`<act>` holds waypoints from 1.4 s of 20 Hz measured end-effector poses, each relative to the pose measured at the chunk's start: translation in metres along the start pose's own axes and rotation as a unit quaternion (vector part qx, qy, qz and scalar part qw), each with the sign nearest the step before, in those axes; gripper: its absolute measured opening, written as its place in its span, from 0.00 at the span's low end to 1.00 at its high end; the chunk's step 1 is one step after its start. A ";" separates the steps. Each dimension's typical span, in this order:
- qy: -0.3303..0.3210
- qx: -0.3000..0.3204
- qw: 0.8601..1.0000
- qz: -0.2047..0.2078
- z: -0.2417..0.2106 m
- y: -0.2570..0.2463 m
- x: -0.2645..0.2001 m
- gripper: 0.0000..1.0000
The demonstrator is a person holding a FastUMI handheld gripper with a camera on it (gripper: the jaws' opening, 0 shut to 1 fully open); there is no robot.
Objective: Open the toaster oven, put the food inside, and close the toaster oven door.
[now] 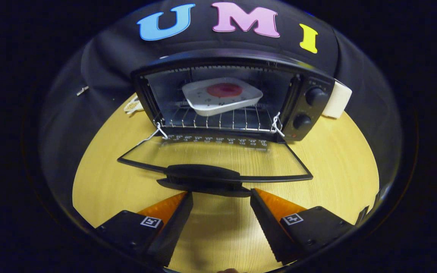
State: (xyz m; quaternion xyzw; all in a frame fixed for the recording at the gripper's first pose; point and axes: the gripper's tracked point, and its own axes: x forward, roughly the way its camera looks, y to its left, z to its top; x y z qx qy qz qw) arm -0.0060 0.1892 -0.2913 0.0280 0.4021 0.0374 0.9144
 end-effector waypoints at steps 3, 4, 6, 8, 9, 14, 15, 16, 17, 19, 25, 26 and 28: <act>-0.031 0.039 0.999 0.007 0.024 -0.002 -0.007 0.99; -0.043 0.049 0.998 0.004 0.033 -0.005 -0.013 0.99; -0.071 0.062 0.996 0.000 0.060 -0.012 -0.031 0.99; -0.105 0.065 0.992 0.000 0.088 -0.021 -0.050 0.99; -0.124 0.064 0.990 0.000 0.100 -0.027 -0.062 0.99; -0.229 0.043 0.972 -0.011 0.165 -0.065 -0.113 0.99; -0.251 0.037 0.967 -0.017 0.174 -0.077 -0.124 0.99; -0.272 0.030 0.961 -0.024 0.185 -0.090 -0.138 0.99; -0.293 0.021 0.955 -0.033 0.194 -0.103 -0.150 0.99; -0.325 0.004 0.944 -0.052 0.208 -0.127 -0.168 0.99; -0.365 -0.001 0.927 -0.087 0.210 -0.177 -0.219 0.98; -0.369 0.001 0.925 -0.093 0.207 -0.183 -0.226 0.98; -0.396 -0.010 0.911 -0.114 0.204 -0.198 -0.246 0.98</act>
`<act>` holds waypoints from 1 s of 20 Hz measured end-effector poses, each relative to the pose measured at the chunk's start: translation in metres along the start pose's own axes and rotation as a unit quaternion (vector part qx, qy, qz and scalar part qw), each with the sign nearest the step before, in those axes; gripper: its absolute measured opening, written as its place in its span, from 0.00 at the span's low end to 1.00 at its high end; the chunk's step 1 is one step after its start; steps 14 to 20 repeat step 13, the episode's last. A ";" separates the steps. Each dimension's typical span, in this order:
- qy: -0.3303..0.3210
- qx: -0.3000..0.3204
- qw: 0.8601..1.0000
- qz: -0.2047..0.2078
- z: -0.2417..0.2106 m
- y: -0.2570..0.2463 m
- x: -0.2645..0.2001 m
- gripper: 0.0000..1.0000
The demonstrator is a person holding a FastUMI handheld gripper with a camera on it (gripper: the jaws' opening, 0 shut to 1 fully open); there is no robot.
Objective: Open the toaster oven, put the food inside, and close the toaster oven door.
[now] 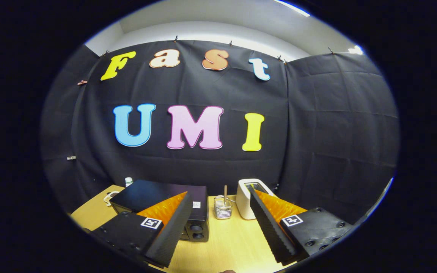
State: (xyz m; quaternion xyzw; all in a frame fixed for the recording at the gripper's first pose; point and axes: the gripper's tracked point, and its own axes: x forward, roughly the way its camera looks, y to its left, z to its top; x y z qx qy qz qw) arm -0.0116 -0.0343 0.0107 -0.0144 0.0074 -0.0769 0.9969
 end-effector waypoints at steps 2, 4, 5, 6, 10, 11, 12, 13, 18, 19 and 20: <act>-0.018 -0.014 1.000 -0.011 0.004 -0.014 -0.010 0.98; 0.000 0.000 1.000 -0.014 -0.005 -0.021 -0.018 0.98; 0.011 0.008 1.000 -0.017 -0.011 -0.026 -0.021 0.99; 0.021 0.015 0.999 -0.021 -0.017 -0.031 -0.022 0.99; 0.035 0.020 0.999 -0.033 -0.025 -0.043 -0.022 1.00; 0.035 0.021 0.999 -0.035 -0.024 -0.045 -0.021 1.00; 0.033 0.023 0.999 -0.036 -0.020 -0.045 -0.021 1.00; 0.029 0.024 0.999 -0.037 -0.018 -0.046 -0.020 1.00; 0.029 0.024 0.999 -0.037 -0.018 -0.046 -0.020 1.00; 0.029 0.024 0.999 -0.037 -0.018 -0.046 -0.020 1.00; 0.029 0.024 0.999 -0.037 -0.018 -0.046 -0.020 1.00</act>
